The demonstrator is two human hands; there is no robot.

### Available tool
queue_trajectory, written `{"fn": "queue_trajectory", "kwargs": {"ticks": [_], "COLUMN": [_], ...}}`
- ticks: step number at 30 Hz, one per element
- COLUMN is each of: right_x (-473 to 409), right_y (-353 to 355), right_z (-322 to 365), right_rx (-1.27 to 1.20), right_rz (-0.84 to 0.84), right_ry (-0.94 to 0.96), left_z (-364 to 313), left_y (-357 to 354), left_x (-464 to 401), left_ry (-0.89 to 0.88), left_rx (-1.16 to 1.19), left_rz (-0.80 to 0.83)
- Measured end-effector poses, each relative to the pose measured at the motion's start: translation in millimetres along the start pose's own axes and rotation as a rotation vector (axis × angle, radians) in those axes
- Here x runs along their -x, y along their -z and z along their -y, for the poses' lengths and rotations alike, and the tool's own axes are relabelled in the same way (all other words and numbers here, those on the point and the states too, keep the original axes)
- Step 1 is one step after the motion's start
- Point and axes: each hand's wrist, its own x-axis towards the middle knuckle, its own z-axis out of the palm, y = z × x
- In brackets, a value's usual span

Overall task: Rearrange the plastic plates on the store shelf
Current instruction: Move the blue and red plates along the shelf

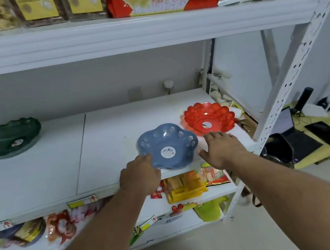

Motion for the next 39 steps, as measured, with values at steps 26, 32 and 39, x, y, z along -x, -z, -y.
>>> {"fn": "queue_trajectory", "kwargs": {"ticks": [26,32,39], "right_x": [-152,-151,-158], "right_y": [-59,-50,-77], "right_z": [-127,-121,-95], "right_rx": [-1.535,-1.574,-1.437], "right_rz": [0.144,0.144,0.078], "right_ry": [-0.807,-0.821,-0.697], "left_z": [-104,-97,-44], "left_y": [-91,-86,-46], "left_x": [-70,-64,-22], "left_ry": [0.955,0.95,0.951], "left_rx": [1.551,1.612,1.597], "left_rz": [-0.133,-0.18,-0.315]}}
